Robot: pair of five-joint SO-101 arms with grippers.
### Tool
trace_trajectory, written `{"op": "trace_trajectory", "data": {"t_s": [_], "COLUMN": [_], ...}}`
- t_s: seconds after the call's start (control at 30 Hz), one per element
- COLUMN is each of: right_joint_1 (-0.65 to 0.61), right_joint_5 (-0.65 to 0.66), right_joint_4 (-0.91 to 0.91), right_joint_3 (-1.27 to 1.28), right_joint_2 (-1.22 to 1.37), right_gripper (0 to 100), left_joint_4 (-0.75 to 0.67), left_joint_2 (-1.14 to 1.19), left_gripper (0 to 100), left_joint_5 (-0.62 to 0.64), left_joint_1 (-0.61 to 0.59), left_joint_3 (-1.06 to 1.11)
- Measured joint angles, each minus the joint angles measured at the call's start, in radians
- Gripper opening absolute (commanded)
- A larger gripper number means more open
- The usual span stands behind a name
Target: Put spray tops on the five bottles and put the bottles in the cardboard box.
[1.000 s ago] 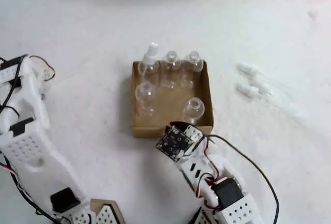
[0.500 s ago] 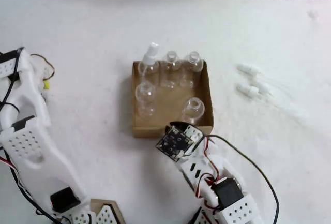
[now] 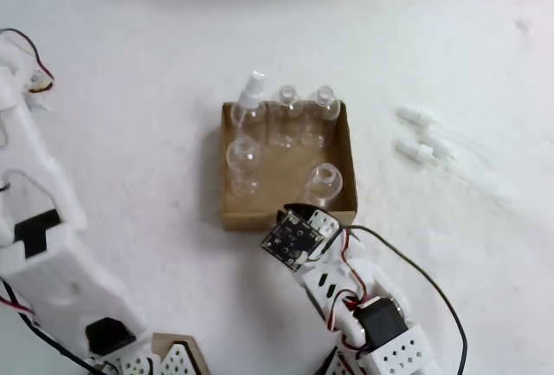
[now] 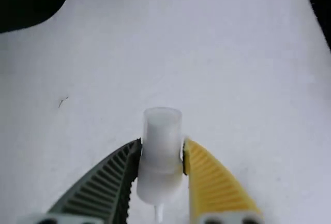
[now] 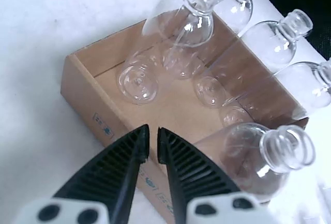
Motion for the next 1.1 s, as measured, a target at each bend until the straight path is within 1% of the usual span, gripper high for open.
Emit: {"op": "trace_trajectory", "data": {"t_s": [0.1, 0.2, 0.33, 0.47, 0.57, 0.67, 0.77, 0.87, 0.97, 1.1], "right_joint_1": [0.000, 0.000, 0.000, 0.000, 0.028, 0.051, 0.046, 0.048, 0.078, 0.109], "right_joint_5": [0.000, 0.000, 0.000, 0.000, 0.000, 0.000, -0.014, -0.055, -0.092, -0.152], "right_joint_4": [0.000, 0.000, 0.000, 0.000, 0.000, 0.032, 0.100, 0.121, 0.137, 0.160], "right_joint_3": [0.000, 0.000, 0.000, 0.000, -0.002, -0.026, -0.055, -0.077, -0.098, -0.127], "right_joint_2": [0.000, 0.000, 0.000, 0.000, 0.000, -0.002, -0.002, -0.002, -0.002, -0.003], "right_gripper": [1.7, 1.7, 1.7, 1.7, 1.7, 1.7, 1.7, 1.7, 1.7, 1.7], "left_joint_4": [0.000, 0.003, 0.006, 0.006, 0.006, 0.006, 0.006, 0.006, 0.006, 0.006], "left_joint_2": [-0.084, -0.166, -0.281, -0.387, -0.457, -0.522, -0.568, -0.598, -0.626, -0.700], "left_gripper": [7, 7, 7, 7, 7, 7, 7, 7, 7, 7], "left_joint_5": [-0.086, -0.212, -0.367, -0.446, -0.483, -0.491, -0.494, -0.494, -0.494, -0.494], "left_joint_1": [0.028, 0.075, 0.195, 0.322, 0.419, 0.489, 0.523, 0.549, 0.583, 0.672], "left_joint_3": [-0.005, -0.005, 0.028, 0.080, 0.083, 0.089, 0.089, 0.089, 0.089, 0.089]}}
